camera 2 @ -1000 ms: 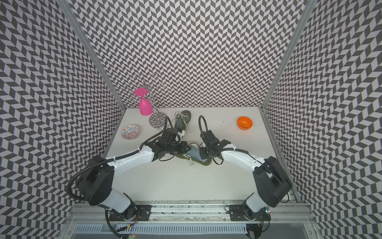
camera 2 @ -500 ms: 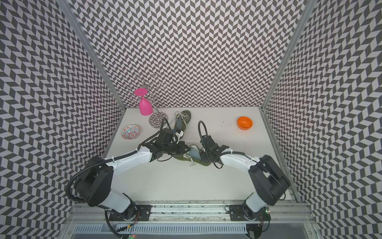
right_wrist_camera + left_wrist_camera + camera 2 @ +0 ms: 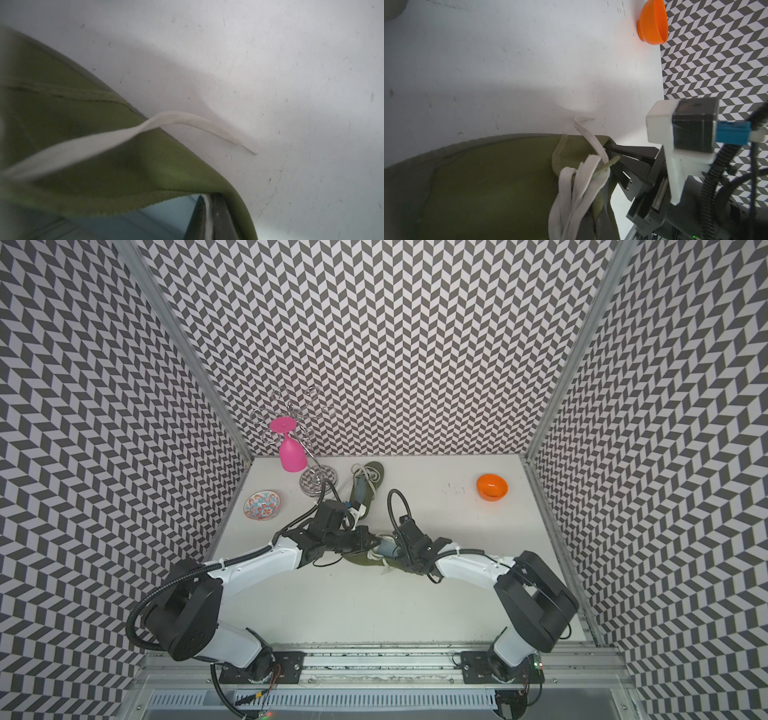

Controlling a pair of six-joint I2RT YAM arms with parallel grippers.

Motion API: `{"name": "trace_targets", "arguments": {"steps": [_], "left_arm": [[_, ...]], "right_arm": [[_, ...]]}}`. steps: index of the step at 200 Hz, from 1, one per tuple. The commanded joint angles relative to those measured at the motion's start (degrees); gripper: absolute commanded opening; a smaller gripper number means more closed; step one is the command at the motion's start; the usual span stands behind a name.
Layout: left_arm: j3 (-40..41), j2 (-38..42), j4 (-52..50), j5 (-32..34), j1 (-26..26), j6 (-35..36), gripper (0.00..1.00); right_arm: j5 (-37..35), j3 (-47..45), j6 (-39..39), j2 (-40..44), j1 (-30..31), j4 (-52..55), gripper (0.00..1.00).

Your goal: Insert the insole into the shoe

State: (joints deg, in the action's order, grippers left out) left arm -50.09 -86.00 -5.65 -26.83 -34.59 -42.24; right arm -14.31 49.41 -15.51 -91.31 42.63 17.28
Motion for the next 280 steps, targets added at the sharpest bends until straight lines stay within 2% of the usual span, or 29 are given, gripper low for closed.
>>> {"name": "trace_targets", "arguments": {"steps": [1, 9, 26, 44, 95, 142, 186, 210, 228, 246, 280], "left_arm": [[0.1, 4.2, 4.4, -2.9, 0.3, -1.0, 0.0], [0.4, 4.7, 4.3, -2.4, 0.2, -1.0, 0.0], [0.7, 4.9, 3.0, -0.7, 0.2, -0.1, 0.0], [1.2, 4.7, 2.1, 1.2, 0.2, 0.4, 0.0], [1.2, 3.7, 1.1, 4.0, 0.2, 0.8, 0.0], [0.9, 3.4, 0.8, 4.3, 0.2, 1.0, 0.0], [1.0, 3.6, 0.6, 4.9, 0.1, 0.9, 0.0], [1.0, 3.9, 0.8, 5.3, 0.0, 0.6, 0.0], [0.8, 4.1, 0.8, 5.6, 0.1, 0.5, 0.0], [0.2, 4.3, 0.0, 5.9, 0.0, 0.8, 0.0], [0.4, 4.9, -1.4, 7.7, -0.2, 2.0, 0.0]], "right_arm": [[-2.8, -1.2, -0.6, -2.4, -0.3, 0.0, 0.12], [-2.1, -0.8, -1.0, -1.8, -0.3, 1.1, 0.18], [-1.4, 0.1, -2.1, 0.7, -0.3, 3.0, 0.43], [-1.4, 2.0, -2.6, 3.1, -0.3, 5.1, 0.57], [-0.5, 9.1, -3.3, 5.4, -0.4, 12.1, 0.82], [0.4, 9.1, -4.4, 5.3, -2.0, 13.1, 0.84], [7.8, 5.0, -3.0, 3.4, -2.7, 10.7, 0.8], [8.5, 3.6, -3.0, 1.1, -2.5, 9.6, 0.8], [7.0, 3.5, -3.1, -0.4, -2.6, 10.3, 0.79], [2.1, 2.8, -4.8, -1.8, -3.5, 11.8, 0.75], [0.7, 1.0, -7.0, -0.4, -7.2, 12.3, 0.72]]}}
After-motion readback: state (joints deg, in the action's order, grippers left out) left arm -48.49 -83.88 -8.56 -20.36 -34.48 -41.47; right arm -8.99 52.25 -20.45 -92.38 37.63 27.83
